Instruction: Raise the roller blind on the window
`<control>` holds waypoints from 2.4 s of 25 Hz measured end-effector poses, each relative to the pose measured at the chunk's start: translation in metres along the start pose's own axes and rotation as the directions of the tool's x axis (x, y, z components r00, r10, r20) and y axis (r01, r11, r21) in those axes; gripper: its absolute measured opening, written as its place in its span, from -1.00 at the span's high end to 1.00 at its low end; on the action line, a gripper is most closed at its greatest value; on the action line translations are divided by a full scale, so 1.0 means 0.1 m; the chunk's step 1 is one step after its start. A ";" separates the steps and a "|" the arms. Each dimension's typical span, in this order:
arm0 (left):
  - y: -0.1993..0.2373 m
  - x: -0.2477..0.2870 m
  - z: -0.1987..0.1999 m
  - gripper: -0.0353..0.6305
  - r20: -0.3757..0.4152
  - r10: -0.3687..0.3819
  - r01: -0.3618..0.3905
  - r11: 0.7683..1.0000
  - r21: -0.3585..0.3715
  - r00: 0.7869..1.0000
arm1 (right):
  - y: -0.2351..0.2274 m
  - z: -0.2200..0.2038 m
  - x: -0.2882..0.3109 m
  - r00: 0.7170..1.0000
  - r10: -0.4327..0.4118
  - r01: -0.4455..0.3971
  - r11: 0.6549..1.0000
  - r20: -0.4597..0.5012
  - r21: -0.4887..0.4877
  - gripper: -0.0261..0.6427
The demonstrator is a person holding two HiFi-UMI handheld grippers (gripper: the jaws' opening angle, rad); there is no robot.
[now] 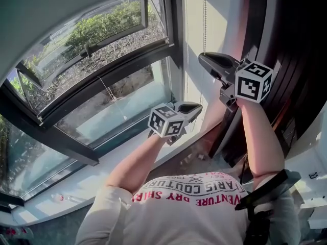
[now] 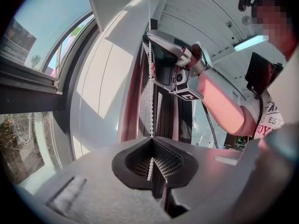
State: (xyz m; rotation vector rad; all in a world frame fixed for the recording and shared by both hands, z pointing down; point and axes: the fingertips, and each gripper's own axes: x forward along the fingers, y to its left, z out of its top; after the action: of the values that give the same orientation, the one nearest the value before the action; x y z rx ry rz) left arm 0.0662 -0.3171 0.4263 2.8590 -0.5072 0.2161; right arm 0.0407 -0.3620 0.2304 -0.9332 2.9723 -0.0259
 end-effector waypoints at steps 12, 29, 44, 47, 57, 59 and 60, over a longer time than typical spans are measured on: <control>0.11 0.02 -0.05 0.88 0.006 0.010 -0.010 1.000 -0.001 1.000 | -0.09 -0.03 0.00 1.000 -0.017 0.017 1.000 0.017 0.018 0.89; 0.12 0.06 -0.71 0.88 -0.128 0.029 -0.035 0.998 -0.045 0.991 | -0.04 -0.68 -0.03 0.998 -0.043 0.045 0.998 -0.039 0.047 0.89; 0.01 0.13 -1.28 0.88 -0.200 0.017 -0.037 0.994 -0.100 0.980 | 0.10 -1.24 -0.18 0.996 -0.026 0.036 0.993 -0.088 0.113 0.89; 0.00 0.15 -1.49 0.88 -0.233 0.005 -0.033 0.993 -0.113 0.972 | 0.12 -1.43 -0.18 0.991 -0.032 0.045 0.994 -0.127 0.102 0.89; -0.07 0.16 -1.63 0.88 -0.269 -0.024 0.005 0.997 -0.071 0.963 | 0.06 -1.60 -0.29 0.986 -0.039 0.060 0.990 -0.164 0.125 0.89; -0.01 0.09 -1.59 0.88 -0.276 0.016 -0.032 0.998 -0.056 0.961 | 0.05 -1.60 -0.30 0.985 -0.041 0.062 0.990 -0.166 0.127 0.89; 0.01 0.07 -1.56 0.87 -0.269 0.027 -0.043 0.998 -0.051 0.963 | 0.04 -1.61 -0.31 0.985 -0.042 0.064 0.990 -0.166 0.129 0.89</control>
State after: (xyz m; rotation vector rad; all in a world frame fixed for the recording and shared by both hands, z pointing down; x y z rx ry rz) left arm 0.0559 -0.2810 0.5775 2.7082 -0.4993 0.5769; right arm 0.0587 -0.3396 0.3920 -1.0404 3.0439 -0.3142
